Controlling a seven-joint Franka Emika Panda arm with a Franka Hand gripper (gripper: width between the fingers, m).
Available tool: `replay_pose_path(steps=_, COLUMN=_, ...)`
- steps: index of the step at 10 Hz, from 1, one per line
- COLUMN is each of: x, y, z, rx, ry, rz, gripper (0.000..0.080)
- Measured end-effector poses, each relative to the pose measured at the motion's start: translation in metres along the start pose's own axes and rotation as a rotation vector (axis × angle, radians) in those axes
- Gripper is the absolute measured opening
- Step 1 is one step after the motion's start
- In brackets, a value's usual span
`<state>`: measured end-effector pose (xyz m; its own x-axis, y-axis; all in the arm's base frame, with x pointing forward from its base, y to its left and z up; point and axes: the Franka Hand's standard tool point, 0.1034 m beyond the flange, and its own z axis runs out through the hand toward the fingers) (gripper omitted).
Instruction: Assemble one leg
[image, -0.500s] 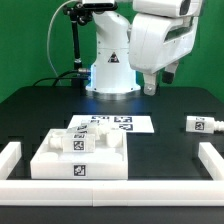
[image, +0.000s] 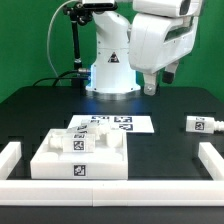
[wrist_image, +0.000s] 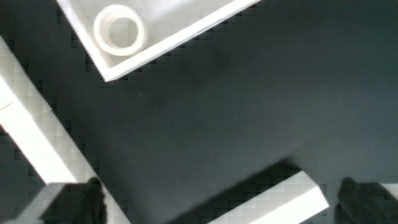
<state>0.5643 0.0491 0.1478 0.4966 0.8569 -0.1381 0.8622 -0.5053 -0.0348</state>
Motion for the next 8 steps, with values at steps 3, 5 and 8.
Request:
replay_pose_path(steps=3, x=-0.029, y=0.007, z=0.008, rx=-0.055, ry=0.062, rz=0.235, gripper=0.0650)
replay_pose_path(steps=5, x=-0.045, y=0.009, z=0.021, rx=-0.005, ry=0.047, rz=0.274, gripper=0.0650)
replay_pose_path(steps=8, x=-0.045, y=0.011, z=0.021, rx=-0.005, ry=0.048, rz=0.279, gripper=0.0650)
